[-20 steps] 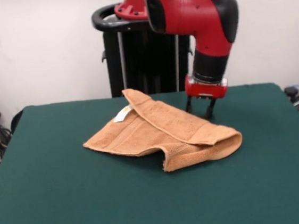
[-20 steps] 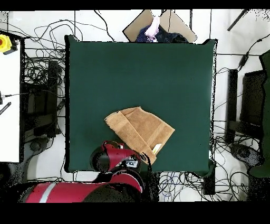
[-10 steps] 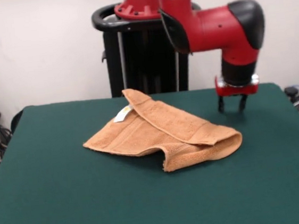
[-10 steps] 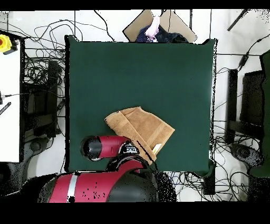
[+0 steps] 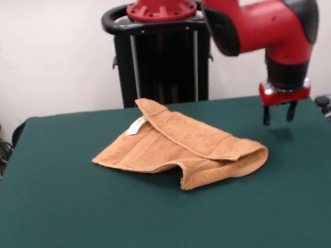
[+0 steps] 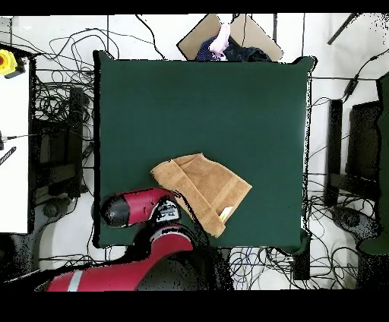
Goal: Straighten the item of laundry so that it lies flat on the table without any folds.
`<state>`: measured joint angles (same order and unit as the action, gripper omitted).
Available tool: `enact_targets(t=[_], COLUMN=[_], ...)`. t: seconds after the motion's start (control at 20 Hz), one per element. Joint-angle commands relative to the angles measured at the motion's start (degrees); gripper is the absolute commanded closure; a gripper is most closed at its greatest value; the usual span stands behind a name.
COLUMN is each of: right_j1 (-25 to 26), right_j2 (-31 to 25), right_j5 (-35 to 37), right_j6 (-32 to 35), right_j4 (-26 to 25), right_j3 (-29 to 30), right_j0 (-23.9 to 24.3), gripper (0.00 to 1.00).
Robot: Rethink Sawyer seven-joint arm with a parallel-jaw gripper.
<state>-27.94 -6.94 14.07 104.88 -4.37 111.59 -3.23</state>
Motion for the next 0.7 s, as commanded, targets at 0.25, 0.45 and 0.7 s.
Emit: enact_targets(t=[0.25, 0.45, 0.7], right_j1=[-14.9, -13.1, -9.1], right_j2=[2.5, 3.9, 1.4], right_j5=[3.4, -0.4, -1.5], right_j6=[4.5, 3.5, -0.7], right_j4=[-3.3, -5.7, -9.7], right_j3=[-2.3, -2.9, -6.3], right_j0=[-2.4, -1.1, 4.8], gripper=[0.0, 0.0, 0.0])
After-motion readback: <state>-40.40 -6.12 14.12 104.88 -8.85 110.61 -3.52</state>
